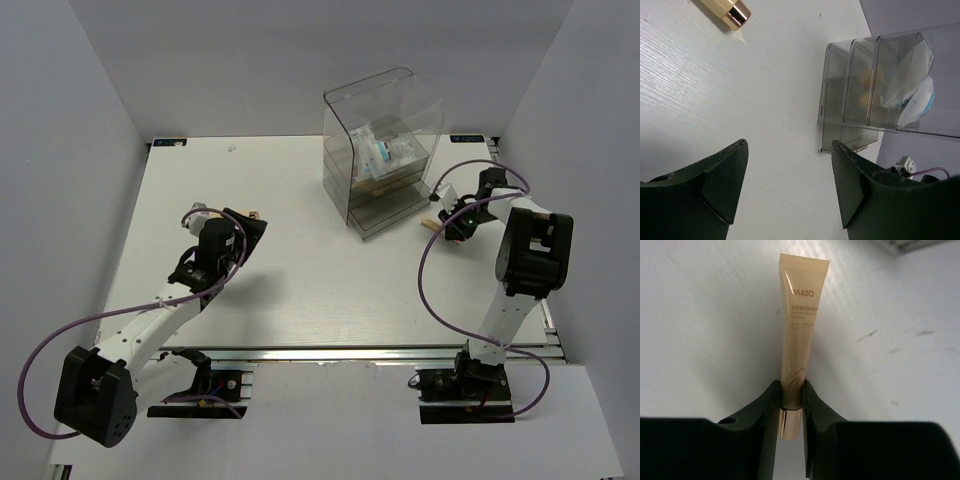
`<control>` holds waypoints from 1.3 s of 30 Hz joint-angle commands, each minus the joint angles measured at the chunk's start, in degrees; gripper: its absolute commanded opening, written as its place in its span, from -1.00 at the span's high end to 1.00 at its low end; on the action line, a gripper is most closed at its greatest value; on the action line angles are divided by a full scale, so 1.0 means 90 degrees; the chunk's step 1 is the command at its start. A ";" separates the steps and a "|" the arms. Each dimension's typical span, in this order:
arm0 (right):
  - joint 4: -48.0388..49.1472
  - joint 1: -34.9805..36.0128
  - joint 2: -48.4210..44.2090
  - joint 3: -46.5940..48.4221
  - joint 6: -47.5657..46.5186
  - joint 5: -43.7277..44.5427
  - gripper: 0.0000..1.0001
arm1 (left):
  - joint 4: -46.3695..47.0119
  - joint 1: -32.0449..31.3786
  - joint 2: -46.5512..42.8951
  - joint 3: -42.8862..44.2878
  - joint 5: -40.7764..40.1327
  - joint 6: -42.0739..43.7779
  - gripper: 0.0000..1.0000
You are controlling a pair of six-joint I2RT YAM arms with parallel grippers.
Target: Organize the makeup
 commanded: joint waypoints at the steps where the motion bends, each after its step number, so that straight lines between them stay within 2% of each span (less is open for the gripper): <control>1: -0.0652 -0.0332 -0.0442 -0.0450 -0.0495 0.0076 0.91 | 0.0115 0.0119 -0.0017 0.0073 0.0051 -0.0039 -0.53; 5: -0.1179 -0.0451 -0.1467 -0.0557 -0.1549 -0.0568 0.91 | 0.0251 0.0217 0.0158 0.0083 0.0198 -0.0039 -0.53; 7: -0.1520 -0.0441 -0.1954 -0.0489 -0.2301 -0.1192 0.91 | 0.0320 0.0285 0.0246 0.0112 0.0315 -0.0039 -0.53; 10: -0.1503 -0.0150 -0.2462 -0.0460 -0.2896 -0.1751 0.91 | 0.0417 0.0363 0.0412 0.0180 0.0442 -0.0039 -0.53; 14: -0.0471 0.0700 -0.2699 -0.0596 -0.3045 -0.1206 0.93 | 0.0457 0.0471 0.0559 0.0317 0.0549 -0.0097 -0.53; 18: 0.0283 0.1510 -0.2378 -0.0509 -0.3308 -0.0338 0.93 | 0.0447 0.0607 0.0618 0.0307 0.0627 -0.0477 -0.53; 24: 0.0782 0.1951 -0.1441 0.0358 -0.3611 0.0269 0.89 | 0.0125 0.0871 0.0764 0.0512 0.0823 -0.1093 -0.53; 26: 0.0831 0.2020 -0.1128 0.0555 -0.3709 0.0377 0.82 | 0.0028 0.0900 0.0832 0.0571 0.0862 -0.1249 -0.53; 30: 0.1212 0.2205 -0.0737 0.0867 -0.3709 0.0660 0.49 | -0.0148 0.1047 0.0988 0.0698 0.1028 -0.1649 -0.54; 31: 0.1212 0.2235 -0.0581 0.0936 -0.3700 0.0719 0.28 | -0.0158 0.1076 0.1018 0.0727 0.1086 -0.1795 -0.54; 33: 0.1212 0.2284 -0.0463 0.0995 -0.3680 0.0807 0.09 | -0.0139 0.1154 0.1145 0.0766 0.1232 -0.1933 -0.54; 36: 0.1271 0.2284 -0.0492 0.0956 -0.3534 0.0778 0.01 | -0.0110 0.1232 0.1359 0.0903 0.1331 -0.2089 -0.54; 39: 0.1339 0.2255 -0.0696 0.0761 -0.3251 0.0730 0.01 | -0.0178 0.1281 0.1670 0.1166 0.1311 -0.2167 -0.54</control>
